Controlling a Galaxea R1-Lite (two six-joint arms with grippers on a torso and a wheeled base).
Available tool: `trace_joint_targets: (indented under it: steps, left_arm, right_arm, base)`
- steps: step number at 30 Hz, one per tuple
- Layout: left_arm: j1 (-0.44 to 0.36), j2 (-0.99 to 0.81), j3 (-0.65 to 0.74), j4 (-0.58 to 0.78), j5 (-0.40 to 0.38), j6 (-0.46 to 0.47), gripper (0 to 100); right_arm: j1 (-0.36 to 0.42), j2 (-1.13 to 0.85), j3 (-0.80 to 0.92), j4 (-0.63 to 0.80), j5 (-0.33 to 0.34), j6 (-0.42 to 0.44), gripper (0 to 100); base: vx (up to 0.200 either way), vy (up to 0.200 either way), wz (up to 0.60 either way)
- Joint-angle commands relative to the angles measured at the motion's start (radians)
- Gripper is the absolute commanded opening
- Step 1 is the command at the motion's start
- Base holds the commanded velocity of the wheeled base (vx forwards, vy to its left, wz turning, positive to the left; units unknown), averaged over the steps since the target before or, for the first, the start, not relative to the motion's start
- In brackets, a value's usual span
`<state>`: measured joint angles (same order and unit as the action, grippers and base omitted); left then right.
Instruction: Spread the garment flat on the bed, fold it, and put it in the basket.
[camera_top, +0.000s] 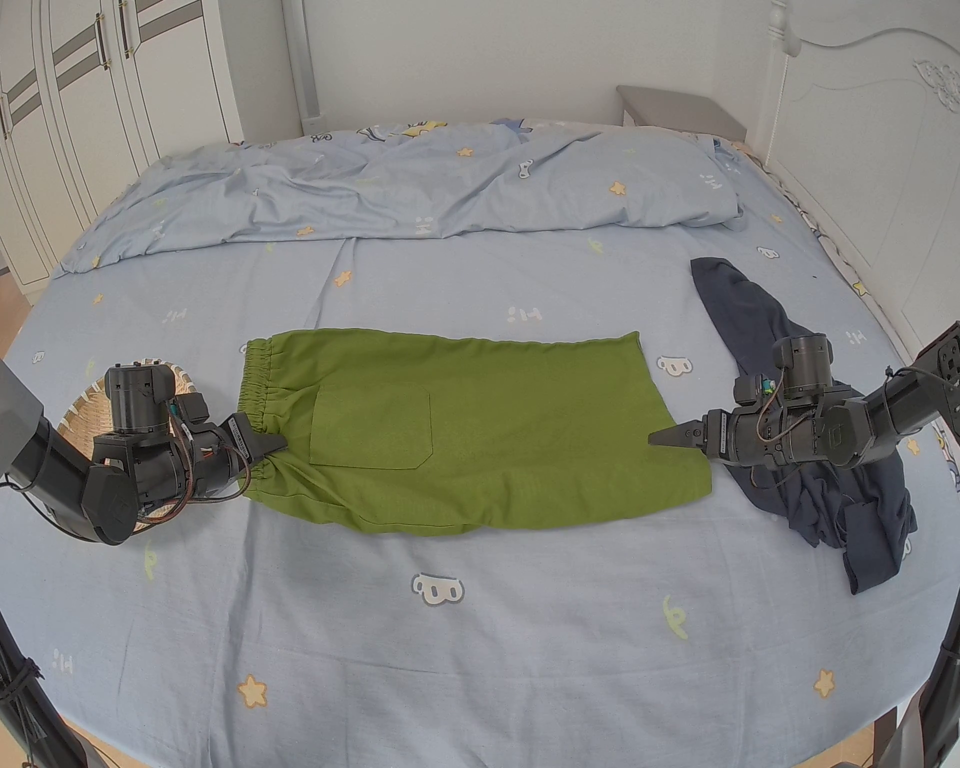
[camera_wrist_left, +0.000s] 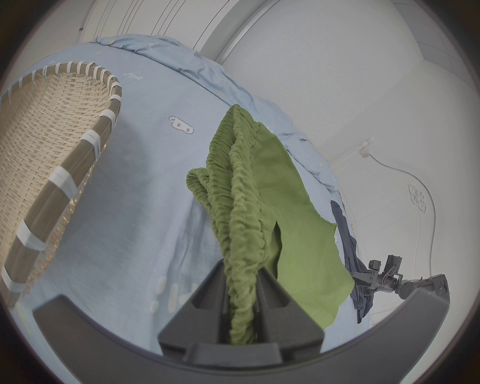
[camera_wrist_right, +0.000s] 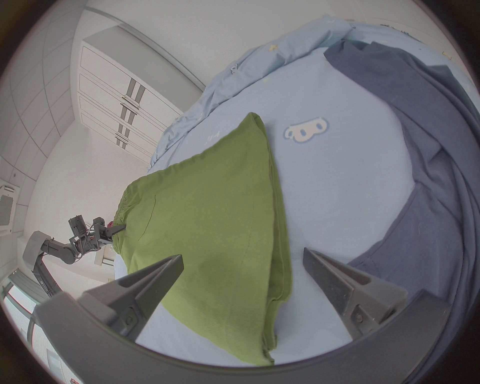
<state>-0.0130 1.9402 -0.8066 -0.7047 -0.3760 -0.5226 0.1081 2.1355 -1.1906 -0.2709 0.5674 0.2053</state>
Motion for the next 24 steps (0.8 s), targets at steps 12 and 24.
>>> trace_joint_targets:
  steps: [12,24]
  left_arm:
    - [-0.005,-0.001,0.003,-0.001,0.000,-0.001,0]
    - [-0.004,-0.001,0.003,-0.001,0.000,-0.001,0]
  right_arm:
    - [0.021,0.023,-0.035,0.093,0.086,0.000,100]
    - [0.004,0.023,-0.043,0.090,0.091,0.005,0]
  base:
    - [0.000,0.000,0.00]
    - [0.000,0.000,0.00]
